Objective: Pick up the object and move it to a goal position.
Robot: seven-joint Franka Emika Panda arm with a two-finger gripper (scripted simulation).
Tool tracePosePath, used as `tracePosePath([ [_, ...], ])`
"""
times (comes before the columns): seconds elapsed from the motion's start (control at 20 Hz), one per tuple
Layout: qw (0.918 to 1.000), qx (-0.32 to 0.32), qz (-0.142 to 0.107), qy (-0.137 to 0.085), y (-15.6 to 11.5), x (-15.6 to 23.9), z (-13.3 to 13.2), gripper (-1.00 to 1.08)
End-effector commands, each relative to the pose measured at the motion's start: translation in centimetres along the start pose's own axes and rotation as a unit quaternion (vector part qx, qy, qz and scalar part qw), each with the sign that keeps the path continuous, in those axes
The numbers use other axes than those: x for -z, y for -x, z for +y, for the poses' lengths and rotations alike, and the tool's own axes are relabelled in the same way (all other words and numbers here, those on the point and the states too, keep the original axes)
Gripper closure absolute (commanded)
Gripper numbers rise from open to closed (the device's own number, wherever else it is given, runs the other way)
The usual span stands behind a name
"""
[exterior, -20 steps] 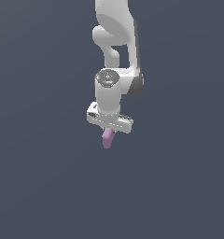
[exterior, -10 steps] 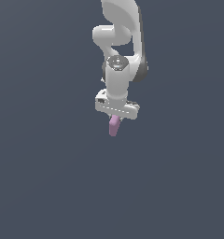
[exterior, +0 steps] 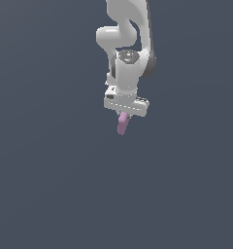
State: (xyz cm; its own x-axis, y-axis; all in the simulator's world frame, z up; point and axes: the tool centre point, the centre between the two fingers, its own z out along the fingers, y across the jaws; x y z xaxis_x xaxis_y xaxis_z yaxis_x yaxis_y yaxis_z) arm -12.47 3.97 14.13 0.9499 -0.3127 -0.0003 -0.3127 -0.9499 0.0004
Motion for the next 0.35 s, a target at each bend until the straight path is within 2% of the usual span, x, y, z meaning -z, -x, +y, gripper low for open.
tracePosePath([
  [0.0,1.0000,0.000,0.000,0.000,0.49,0.14,-0.07,1.08],
  [0.3,1.0000,0.000,0.000,0.000,0.49,0.20,-0.14,1.08],
])
